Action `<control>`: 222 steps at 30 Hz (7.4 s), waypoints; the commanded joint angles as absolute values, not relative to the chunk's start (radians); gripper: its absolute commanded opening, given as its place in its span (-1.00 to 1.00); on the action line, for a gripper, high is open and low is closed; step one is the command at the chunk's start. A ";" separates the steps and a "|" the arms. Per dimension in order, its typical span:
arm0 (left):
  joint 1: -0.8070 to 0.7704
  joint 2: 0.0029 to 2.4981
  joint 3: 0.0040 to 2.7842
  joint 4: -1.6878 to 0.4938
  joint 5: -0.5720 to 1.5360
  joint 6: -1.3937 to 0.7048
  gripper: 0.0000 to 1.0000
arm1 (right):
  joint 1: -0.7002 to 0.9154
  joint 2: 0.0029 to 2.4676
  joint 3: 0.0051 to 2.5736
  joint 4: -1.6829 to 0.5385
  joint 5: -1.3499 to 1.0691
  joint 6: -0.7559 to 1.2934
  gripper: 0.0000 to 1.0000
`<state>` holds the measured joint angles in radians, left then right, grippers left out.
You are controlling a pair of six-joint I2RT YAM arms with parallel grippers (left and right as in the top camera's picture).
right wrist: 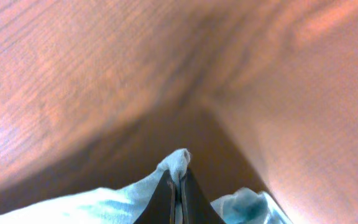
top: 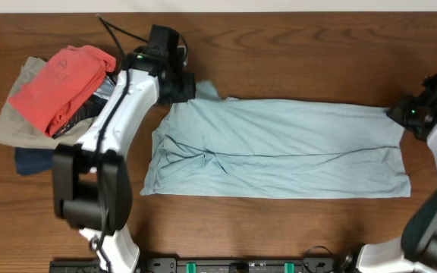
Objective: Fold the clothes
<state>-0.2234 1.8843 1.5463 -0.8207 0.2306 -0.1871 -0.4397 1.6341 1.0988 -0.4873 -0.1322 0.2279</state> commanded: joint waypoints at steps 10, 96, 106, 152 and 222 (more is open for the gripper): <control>-0.221 1.856 1.539 -1.206 0.229 -0.197 -0.88 | -0.476 1.511 1.098 -0.794 0.131 0.165 -0.98; -0.155 2.029 1.322 -0.945 0.006 -0.334 0.15 | -0.583 1.794 0.992 -0.801 0.028 -0.095 0.72; -0.074 2.018 1.341 -0.949 0.021 -0.316 0.23 | -0.583 1.794 0.967 -0.766 0.024 -0.094 0.62; -0.392 2.093 1.409 -0.806 0.176 -0.381 -0.50 | -0.583 1.794 0.967 -0.759 -0.005 -0.083 0.68; -0.691 1.848 1.378 -0.852 0.033 -0.526 -0.81 | -0.583 1.794 0.967 -0.762 -0.005 -0.083 0.69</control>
<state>-0.6899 1.8313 1.3808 -0.8726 -0.0170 -0.5213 -0.5701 1.7790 0.9901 -0.7639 -0.0078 -0.0879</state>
